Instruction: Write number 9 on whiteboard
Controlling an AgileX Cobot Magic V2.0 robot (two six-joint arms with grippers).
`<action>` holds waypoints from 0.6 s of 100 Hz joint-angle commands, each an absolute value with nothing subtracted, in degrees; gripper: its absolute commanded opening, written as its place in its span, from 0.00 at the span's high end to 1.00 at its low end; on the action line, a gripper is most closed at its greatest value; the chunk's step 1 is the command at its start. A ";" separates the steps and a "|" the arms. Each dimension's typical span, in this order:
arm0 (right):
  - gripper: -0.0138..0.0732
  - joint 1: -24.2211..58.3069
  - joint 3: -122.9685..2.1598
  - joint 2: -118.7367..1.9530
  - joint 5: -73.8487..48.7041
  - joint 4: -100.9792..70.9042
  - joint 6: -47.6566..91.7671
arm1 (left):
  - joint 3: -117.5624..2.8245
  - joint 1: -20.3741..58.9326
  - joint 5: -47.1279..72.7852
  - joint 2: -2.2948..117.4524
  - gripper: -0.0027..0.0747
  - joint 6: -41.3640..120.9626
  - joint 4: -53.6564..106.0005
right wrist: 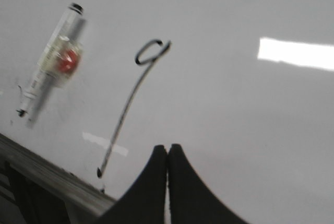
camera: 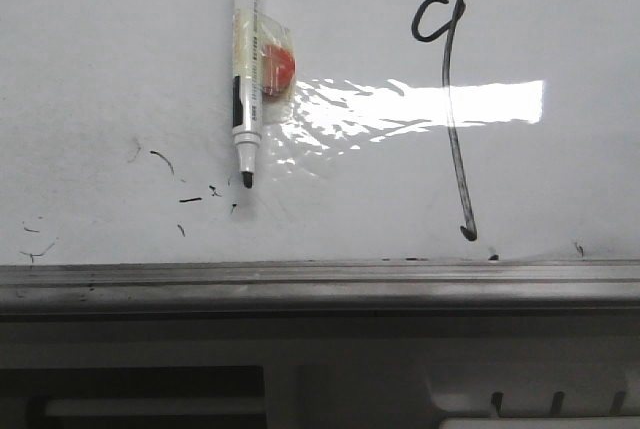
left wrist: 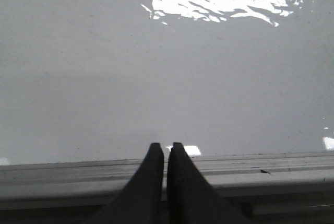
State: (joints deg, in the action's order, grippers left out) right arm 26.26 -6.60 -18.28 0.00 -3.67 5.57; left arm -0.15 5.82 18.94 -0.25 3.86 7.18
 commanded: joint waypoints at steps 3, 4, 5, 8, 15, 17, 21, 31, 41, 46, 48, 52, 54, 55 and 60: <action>0.93 22.80 -3.58 -17.70 7.39 2.24 -4.41 | 1.62 5.71 16.55 -1.91 0.99 3.28 7.69; 0.93 22.57 -3.04 -17.35 7.39 2.24 -4.41 | 1.62 5.71 16.55 -1.91 0.99 3.28 7.69; 0.93 22.10 -2.79 -17.17 7.39 2.24 -4.41 | 1.62 5.71 16.55 -1.91 0.99 3.28 7.69; 0.93 21.11 -1.86 -16.01 7.01 2.24 -4.41 | 1.62 5.71 16.55 -1.91 0.99 3.28 7.69; 0.93 18.43 -0.06 -12.63 5.12 2.24 -4.41 | 1.62 5.71 16.55 -1.91 0.99 3.28 7.69; 0.93 17.58 0.45 -11.85 4.59 2.24 -4.41 | 1.62 5.71 16.55 -1.91 0.99 3.28 7.69; 0.93 16.19 1.58 -9.41 3.95 2.35 -4.41 | 1.62 5.71 16.55 -1.91 0.99 3.28 7.69; 0.93 12.40 2.06 -3.68 -2.23 2.80 -4.41 | 1.62 5.71 16.55 -1.91 0.99 3.28 7.69; 0.93 9.90 2.06 1.30 -8.29 2.88 -4.41 | 1.62 5.71 16.55 -1.91 0.99 3.28 7.69; 0.93 9.26 2.06 1.75 -10.05 2.88 -4.41 | 1.62 5.71 16.55 -1.91 0.99 3.28 7.69; 0.93 9.18 2.06 1.54 -10.76 2.88 -4.41 | 1.62 5.71 16.55 -1.91 0.99 3.28 7.69; 0.93 9.00 2.17 1.47 -11.75 2.88 -4.41 | 1.62 5.71 16.55 -1.91 0.99 3.28 7.69; 0.93 8.91 2.17 1.47 -12.52 2.88 -4.41 | 1.62 5.71 16.55 -1.91 0.99 3.28 7.69; 0.93 8.91 2.17 1.47 -12.98 2.88 -4.41 | 1.62 5.71 16.55 -1.91 0.99 3.28 7.69; 0.93 8.91 2.17 1.47 -14.43 2.88 -4.41 | 1.62 5.71 16.55 -1.91 0.99 3.28 7.69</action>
State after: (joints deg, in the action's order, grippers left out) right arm 9.33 0.65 0.50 -15.58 2.08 -4.34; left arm -0.15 5.82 18.94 -0.25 3.86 7.18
